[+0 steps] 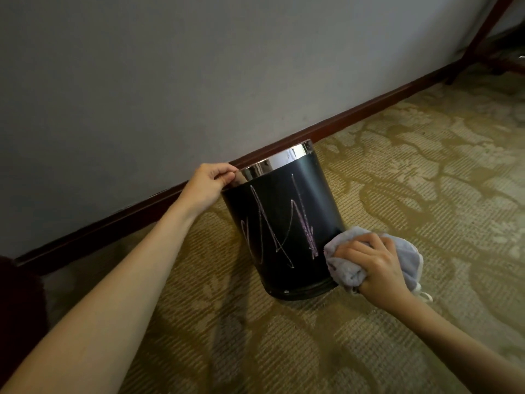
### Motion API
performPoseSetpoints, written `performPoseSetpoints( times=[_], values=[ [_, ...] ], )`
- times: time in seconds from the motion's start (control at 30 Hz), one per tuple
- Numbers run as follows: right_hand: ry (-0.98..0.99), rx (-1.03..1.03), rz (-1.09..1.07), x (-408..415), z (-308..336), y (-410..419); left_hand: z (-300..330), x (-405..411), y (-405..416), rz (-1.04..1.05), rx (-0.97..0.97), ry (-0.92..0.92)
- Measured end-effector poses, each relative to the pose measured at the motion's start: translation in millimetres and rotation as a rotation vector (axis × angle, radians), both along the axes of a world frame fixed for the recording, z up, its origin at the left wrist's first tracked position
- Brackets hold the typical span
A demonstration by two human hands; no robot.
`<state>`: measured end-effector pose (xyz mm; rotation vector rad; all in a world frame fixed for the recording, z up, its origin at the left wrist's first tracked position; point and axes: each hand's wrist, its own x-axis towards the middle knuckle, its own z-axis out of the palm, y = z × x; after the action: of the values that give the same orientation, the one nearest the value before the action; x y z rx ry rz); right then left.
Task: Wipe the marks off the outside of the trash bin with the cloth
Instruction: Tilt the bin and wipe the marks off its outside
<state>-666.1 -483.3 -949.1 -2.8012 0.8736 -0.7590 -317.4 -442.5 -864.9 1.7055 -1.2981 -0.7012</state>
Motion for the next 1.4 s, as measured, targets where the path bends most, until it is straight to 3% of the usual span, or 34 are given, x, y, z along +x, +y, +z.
performPoseSetpoints(
  times=[0.13, 0.43, 0.73, 0.93, 1.13, 1.27, 1.4],
  values=[
    [0.011, 0.003, -0.001, 7.1, 18.3, -9.7, 8.8, -12.3, -1.7, -0.047, 0.009, -0.019],
    [-0.210, 0.128, -0.063, 72.1, 98.8, -78.9, 15.0, -35.5, -18.0, -0.060, 0.048, 0.014],
    [0.060, 0.293, -0.045, -1.7, 25.9, -26.8, -0.8, -2.4, -16.6, -0.026, 0.035, 0.093],
    [0.181, 0.271, 0.042, -12.9, 34.9, -22.2, -0.9, -3.5, -12.1, -0.047, 0.056, 0.114],
    [-0.011, 0.050, 0.042, 42.0, 72.9, -51.0, 8.1, -18.5, -12.1, -0.038, 0.067, 0.019],
    [-0.189, 0.057, -0.045, 85.6, 95.3, -66.5, 9.8, -22.4, -13.2, -0.068, 0.082, -0.009],
    [-0.123, 0.042, -0.039, 74.8, 78.5, -50.2, 4.4, -8.8, -10.8, -0.035, 0.076, 0.007]
  ],
)
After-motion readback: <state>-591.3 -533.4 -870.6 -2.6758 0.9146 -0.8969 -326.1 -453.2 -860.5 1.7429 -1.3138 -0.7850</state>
